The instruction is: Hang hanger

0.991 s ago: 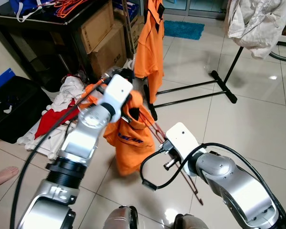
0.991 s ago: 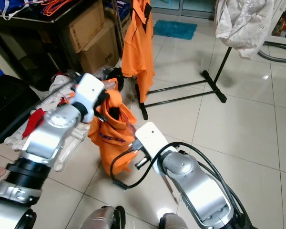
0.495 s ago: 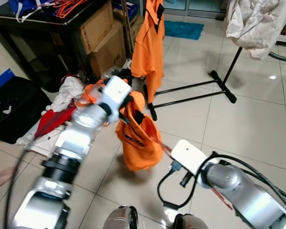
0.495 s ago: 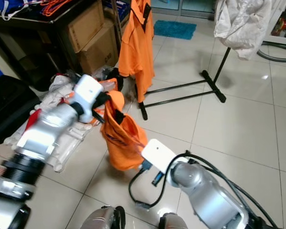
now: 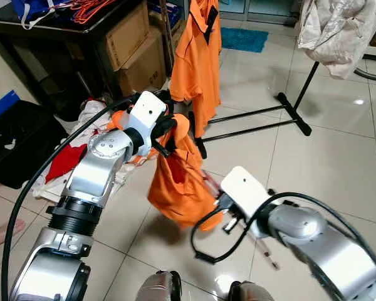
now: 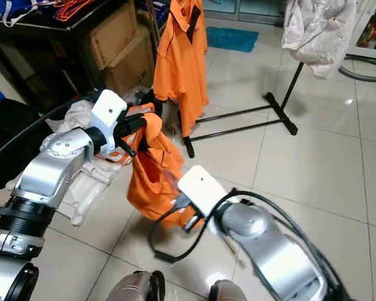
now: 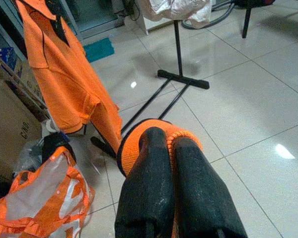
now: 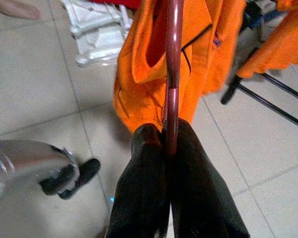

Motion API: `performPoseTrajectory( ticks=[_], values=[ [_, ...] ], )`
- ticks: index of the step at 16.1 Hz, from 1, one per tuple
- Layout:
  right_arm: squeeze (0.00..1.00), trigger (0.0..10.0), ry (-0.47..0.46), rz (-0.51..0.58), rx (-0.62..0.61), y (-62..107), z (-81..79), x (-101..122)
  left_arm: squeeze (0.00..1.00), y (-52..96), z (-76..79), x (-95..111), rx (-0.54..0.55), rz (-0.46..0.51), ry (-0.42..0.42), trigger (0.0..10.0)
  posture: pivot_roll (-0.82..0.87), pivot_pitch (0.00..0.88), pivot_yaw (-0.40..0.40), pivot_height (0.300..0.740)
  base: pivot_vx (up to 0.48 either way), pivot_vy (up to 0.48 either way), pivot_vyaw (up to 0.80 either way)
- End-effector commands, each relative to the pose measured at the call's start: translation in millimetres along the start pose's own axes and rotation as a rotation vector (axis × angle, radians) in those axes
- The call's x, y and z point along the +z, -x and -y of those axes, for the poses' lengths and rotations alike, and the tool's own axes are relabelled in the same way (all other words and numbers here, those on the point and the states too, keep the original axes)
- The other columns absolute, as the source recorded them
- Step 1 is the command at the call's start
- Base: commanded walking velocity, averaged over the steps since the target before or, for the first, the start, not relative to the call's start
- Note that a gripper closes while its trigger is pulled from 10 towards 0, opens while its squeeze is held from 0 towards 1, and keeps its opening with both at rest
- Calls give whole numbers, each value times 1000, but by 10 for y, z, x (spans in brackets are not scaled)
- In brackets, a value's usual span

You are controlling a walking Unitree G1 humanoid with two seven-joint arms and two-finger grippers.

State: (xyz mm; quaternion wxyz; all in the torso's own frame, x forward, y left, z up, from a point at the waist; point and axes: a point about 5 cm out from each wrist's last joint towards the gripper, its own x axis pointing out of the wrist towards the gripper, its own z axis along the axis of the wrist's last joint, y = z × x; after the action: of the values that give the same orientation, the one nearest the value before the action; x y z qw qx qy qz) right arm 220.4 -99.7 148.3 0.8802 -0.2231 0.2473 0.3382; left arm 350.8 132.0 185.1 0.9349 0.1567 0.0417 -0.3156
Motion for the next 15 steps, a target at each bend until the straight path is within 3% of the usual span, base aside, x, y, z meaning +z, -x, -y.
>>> performPoseTrajectory(
  ticks=[1, 6, 11, 15],
  values=[
    [0, 10000, 15, 41, 23, 45, -36, 86, 0, 0, -58, 123, 16, 40, -28, 10000, 11, 150, 118, 740, 0, 0, 0],
    [0, 10000, -38, -51, -66, -71, -37, -1, 0, 8, -35, 184, 25, 20, 10, 10000, 20, 149, 123, 740, 0, 0, 0],
    [0, 10000, -218, -85, -168, -243, -10, -58, 0, 15, 35, 154, 65, -27, 34, 10000, 21, 150, 127, 740, 0, 0, 0],
    [0, 10000, -205, -79, -128, -296, -95, -61, 0, -27, 47, 94, 138, -81, 61, 10000, 18, 149, 132, 740, 0, 0, 0]
  ],
)
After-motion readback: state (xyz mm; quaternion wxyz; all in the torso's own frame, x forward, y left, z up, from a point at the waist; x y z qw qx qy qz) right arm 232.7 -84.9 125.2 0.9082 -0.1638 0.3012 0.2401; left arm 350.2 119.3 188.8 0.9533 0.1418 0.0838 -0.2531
